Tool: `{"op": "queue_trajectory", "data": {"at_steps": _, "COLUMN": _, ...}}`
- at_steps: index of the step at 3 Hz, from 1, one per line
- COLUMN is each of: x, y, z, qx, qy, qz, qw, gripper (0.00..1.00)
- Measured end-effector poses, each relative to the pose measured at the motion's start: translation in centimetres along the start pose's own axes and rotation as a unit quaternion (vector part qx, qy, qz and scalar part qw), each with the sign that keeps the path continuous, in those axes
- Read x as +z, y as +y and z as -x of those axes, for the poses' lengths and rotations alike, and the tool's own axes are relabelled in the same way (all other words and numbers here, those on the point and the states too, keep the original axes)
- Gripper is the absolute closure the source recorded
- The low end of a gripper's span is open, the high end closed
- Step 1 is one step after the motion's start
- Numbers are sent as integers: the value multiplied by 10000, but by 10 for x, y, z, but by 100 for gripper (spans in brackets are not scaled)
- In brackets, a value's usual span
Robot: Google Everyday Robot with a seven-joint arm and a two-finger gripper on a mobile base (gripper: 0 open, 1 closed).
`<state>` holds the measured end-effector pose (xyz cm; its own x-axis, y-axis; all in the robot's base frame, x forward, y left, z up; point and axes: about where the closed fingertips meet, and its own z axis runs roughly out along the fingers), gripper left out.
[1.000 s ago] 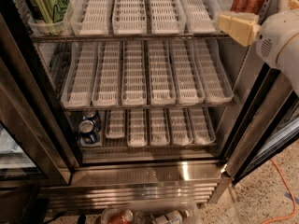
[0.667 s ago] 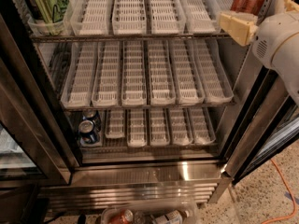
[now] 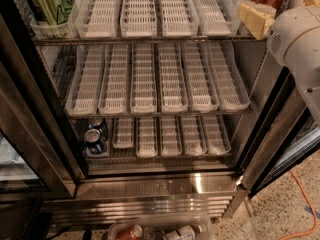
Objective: Pick coke can from top shelf of fridge
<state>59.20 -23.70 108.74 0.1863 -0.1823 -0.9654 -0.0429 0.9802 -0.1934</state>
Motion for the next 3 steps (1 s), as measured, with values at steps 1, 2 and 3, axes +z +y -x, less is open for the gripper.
{"op": "queue_trajectory", "data": {"at_steps": 1, "x": 6, "y": -8, "z": 0, "qx": 109, "qy": -10, "qz": -175, "qw": 9998, "gripper": 26}}
{"op": "queue_trajectory", "data": {"at_steps": 2, "x": 12, "y": -14, "z": -3, "qx": 244, "qy": 68, "qz": -275, "qw": 9993, "gripper": 28}}
{"op": "queue_trajectory", "data": {"at_steps": 3, "x": 17, "y": -17, "z": -7, "qx": 375, "qy": 178, "qz": -278, "qw": 9987, "gripper": 31}}
